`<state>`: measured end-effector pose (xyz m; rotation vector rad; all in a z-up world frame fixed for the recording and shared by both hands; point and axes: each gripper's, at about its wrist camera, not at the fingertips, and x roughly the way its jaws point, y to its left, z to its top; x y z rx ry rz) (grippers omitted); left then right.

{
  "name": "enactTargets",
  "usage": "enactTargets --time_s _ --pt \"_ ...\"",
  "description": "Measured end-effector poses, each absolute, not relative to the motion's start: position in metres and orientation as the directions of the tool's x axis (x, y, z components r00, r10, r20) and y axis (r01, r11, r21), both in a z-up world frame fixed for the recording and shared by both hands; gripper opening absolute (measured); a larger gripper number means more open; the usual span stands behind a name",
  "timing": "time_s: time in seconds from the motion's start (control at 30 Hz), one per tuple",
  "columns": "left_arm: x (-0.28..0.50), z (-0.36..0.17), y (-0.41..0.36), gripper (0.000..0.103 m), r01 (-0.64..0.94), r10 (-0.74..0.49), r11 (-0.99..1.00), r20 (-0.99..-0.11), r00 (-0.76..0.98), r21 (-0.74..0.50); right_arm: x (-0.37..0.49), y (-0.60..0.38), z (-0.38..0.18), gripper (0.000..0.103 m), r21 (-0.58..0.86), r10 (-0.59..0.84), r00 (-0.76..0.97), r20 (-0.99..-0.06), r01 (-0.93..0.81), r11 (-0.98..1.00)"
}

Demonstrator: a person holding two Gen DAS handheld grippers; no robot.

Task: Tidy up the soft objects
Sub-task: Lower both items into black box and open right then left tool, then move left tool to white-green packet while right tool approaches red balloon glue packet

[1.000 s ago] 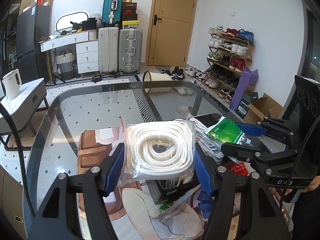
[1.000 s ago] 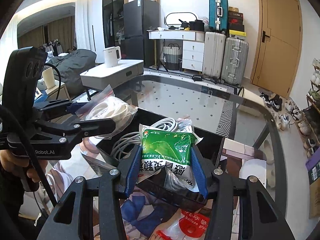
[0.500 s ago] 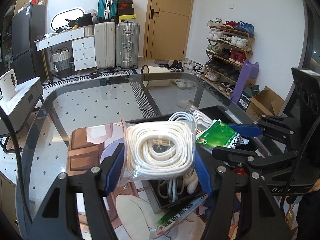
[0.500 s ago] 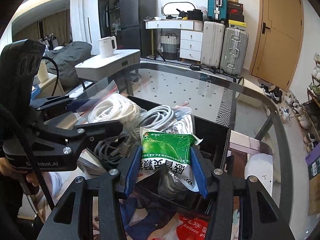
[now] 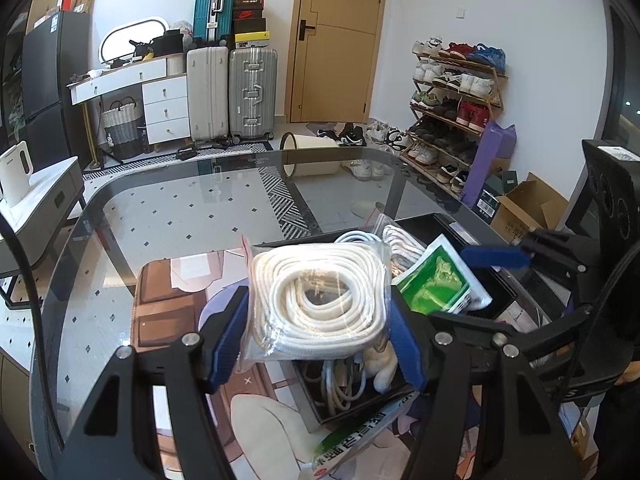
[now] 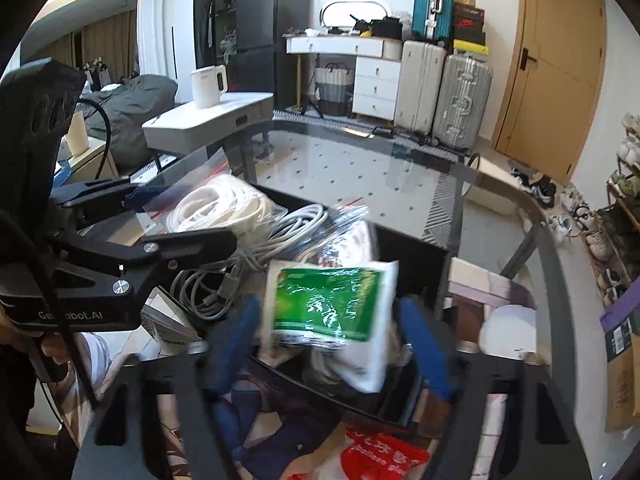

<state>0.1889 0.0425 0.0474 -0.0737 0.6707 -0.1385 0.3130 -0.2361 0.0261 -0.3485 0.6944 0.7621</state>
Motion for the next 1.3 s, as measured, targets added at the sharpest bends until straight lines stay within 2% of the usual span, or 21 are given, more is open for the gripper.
enactTargets --time_s 0.47,0.6,0.73,0.87,0.97,1.13,1.3 --pt "0.187 0.05 0.025 0.065 0.16 -0.18 0.983 -0.599 0.78 -0.088 0.306 -0.262 0.036 0.086 -0.052 0.496 0.571 -0.655 -0.688 0.724" --pt "0.195 0.041 0.02 0.067 0.176 -0.185 0.981 -0.626 0.758 -0.077 0.307 -0.268 0.036 0.086 -0.049 0.49 0.578 -0.653 -0.677 0.734" --pt "0.195 0.04 0.018 0.076 0.173 -0.188 0.981 -0.628 0.755 -0.086 0.308 -0.276 0.038 0.086 -0.045 0.483 0.59 -0.647 -0.662 0.748" --pt "0.185 0.047 0.017 0.102 0.185 -0.202 0.979 -0.599 0.775 -0.09 0.305 -0.283 0.039 0.088 -0.028 0.484 0.598 -0.639 -0.646 0.762" --pt "0.177 0.052 0.02 0.103 0.157 -0.171 0.985 -0.583 0.794 -0.075 0.3 -0.291 0.037 0.091 -0.006 0.487 0.603 -0.632 -0.632 0.775" --pt "0.164 0.054 0.038 0.103 0.113 -0.164 0.986 -0.577 0.8 -0.123 0.287 -0.302 0.032 0.099 0.04 0.504 0.596 -0.625 -0.62 0.784" --pt "0.148 0.054 0.049 0.103 0.075 -0.135 0.989 -0.571 0.81 -0.128 0.276 -0.31 0.025 0.102 0.064 0.506 0.594 -0.626 -0.607 0.792"
